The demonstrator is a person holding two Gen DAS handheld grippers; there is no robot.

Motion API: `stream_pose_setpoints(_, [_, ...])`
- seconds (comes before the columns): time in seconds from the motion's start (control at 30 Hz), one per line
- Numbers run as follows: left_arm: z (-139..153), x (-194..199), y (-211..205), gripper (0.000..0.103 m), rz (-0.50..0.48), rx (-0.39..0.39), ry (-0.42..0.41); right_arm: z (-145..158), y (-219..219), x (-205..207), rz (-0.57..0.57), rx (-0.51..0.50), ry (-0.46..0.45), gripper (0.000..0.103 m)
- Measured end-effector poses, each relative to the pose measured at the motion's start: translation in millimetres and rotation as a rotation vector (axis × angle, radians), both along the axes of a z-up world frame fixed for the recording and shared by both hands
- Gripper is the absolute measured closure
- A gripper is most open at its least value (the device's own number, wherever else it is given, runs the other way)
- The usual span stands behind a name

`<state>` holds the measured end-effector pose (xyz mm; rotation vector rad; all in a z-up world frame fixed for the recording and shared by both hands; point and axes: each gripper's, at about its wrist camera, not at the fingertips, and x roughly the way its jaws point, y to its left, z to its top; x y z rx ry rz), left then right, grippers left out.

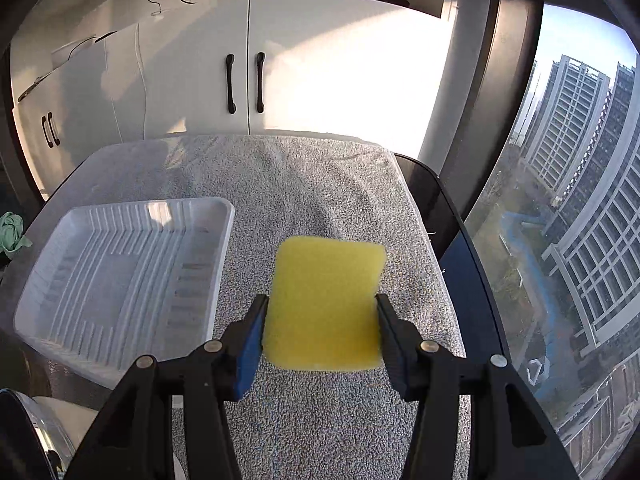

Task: Organize soft objects
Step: 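Carry the green cloth and yellow sponge over the white tray with both grippers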

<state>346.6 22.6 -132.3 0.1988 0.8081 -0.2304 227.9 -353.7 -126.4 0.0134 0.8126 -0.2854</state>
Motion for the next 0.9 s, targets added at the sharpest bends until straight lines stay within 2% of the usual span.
stream_pose_setpoints(0.13, [6, 14, -20, 0.079, -0.084, -0.039, 0.021, 8, 12, 27, 0.077, -0.024, 0.005, 0.049])
stream_pose_setpoints(0.23, [6, 29, -36, 0.079, -0.152, -0.076, 0.079, 15, 25, 45, 0.171, 0.0, 0.012, 0.049])
stream_pose_setpoints(0.47, [-2, 44, -61, 0.079, -0.212, -0.107, 0.166, 1, 64, 81, 0.325, 0.026, 0.13, 0.049])
stream_pose_setpoints(0.7, [-12, 31, -93, 0.078, -0.376, -0.052, 0.206, -24, 80, 97, 0.428, 0.066, 0.227, 0.049])
stream_pose_setpoints(0.9, [-29, 25, -110, 0.077, -0.43, 0.007, 0.262, -33, 76, 101, 0.427, 0.095, 0.262, 0.049])
